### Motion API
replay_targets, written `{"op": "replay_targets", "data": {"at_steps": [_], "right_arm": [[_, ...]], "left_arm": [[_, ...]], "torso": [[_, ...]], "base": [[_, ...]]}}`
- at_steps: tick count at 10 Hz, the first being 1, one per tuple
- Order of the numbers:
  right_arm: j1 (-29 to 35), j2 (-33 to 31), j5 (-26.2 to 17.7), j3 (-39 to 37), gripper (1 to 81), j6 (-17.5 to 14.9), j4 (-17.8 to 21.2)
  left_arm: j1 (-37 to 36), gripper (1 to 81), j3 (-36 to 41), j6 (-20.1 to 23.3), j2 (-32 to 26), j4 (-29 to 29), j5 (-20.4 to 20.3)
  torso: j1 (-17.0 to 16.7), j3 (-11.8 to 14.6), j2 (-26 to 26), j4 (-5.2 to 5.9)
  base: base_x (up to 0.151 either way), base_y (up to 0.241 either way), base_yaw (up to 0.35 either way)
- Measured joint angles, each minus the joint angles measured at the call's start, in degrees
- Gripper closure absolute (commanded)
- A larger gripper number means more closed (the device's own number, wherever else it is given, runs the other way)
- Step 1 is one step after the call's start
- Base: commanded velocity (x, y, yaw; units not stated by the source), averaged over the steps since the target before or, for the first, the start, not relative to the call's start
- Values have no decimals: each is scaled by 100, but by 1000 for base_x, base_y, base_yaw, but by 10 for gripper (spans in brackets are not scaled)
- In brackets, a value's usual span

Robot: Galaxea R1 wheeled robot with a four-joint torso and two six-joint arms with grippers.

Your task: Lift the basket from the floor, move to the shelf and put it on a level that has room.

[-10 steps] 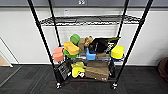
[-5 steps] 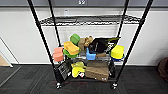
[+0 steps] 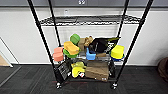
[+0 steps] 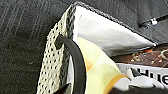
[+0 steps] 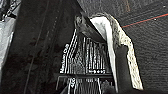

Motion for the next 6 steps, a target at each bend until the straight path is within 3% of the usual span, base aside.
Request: {"op": "replay_targets", "data": {"at_steps": [2, 3, 4, 6], "right_arm": [[-66, -26, 2, 68, 10, 5, 17], [-102, -26, 0, 68, 10, 9, 17], [-108, -33, -50, 63, 811, 2, 16], [-155, -129, -48, 39, 811, -48, 6]], "left_arm": [[-2, 10, -2, 0, -4, 0, -4], [-2, 811, -5, -50, 7, -17, 2], [0, 811, -46, 113, 5, 71, 63], [17, 811, -79, 127, 29, 68, 94]], "torso": [[0, 0, 0, 0], [0, 0, 0, 0], [0, 0, 0, 0], [0, -2, 0, 0]], "base": [[0, 0, 0], [0, 0, 0], [0, 0, 0], [0, 0, 0]]}}
